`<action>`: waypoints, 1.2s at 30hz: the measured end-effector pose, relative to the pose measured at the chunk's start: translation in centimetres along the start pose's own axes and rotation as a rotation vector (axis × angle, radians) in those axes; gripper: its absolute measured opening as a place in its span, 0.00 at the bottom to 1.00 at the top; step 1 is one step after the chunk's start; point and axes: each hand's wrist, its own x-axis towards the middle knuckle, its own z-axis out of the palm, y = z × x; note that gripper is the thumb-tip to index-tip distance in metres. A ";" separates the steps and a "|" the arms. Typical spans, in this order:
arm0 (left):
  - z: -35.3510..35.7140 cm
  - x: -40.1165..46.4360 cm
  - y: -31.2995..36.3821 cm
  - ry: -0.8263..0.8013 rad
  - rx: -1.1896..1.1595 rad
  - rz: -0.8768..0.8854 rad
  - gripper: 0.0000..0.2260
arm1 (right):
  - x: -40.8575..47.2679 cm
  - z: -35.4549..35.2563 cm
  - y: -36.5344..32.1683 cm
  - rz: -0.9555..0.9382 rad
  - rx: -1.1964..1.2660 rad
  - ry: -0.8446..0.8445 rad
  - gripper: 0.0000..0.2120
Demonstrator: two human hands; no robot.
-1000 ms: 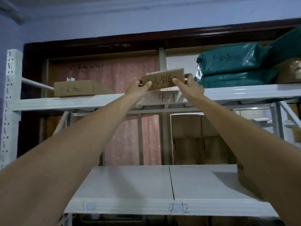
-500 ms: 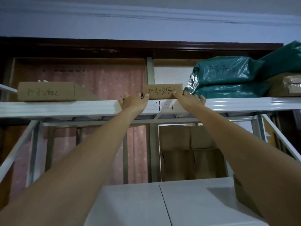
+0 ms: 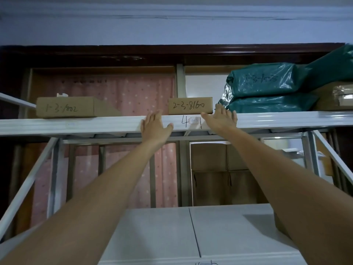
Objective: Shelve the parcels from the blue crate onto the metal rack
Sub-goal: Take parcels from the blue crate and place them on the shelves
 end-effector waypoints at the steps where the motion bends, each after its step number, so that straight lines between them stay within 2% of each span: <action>1: 0.0 -0.9 -0.1 0.015 -0.006 -0.001 0.30 | -0.6 0.2 0.2 -0.023 0.023 -0.002 0.38; 6: -0.3 -6.8 0.0 -0.017 -0.080 -0.065 0.31 | -7.1 1.2 1.6 -0.187 0.192 0.073 0.40; 9: -0.3 -11.2 0.8 -0.103 -0.099 -0.129 0.29 | -12.7 1.1 3.1 -0.244 0.269 -0.002 0.37; 12: 0.0 -15.5 2.3 -0.181 -0.098 -0.158 0.28 | -18.0 0.6 5.1 -0.225 0.242 -0.095 0.35; 21: 0.5 -28.2 7.2 -0.520 -0.099 -0.200 0.26 | -33.1 -2.6 12.8 0.001 0.187 -0.431 0.29; 29: 4.5 -45.7 8.2 -0.880 -0.162 -0.315 0.23 | -49.4 -4.7 24.2 0.254 0.069 -0.688 0.29; 33: 6.9 -51.6 10.7 -1.035 -0.120 -0.316 0.24 | -53.9 -6.9 30.5 0.387 0.033 -0.751 0.30; 36: 9.3 -54.1 12.8 -1.090 -0.121 -0.343 0.24 | -55.9 -7.9 35.7 0.454 0.019 -0.763 0.29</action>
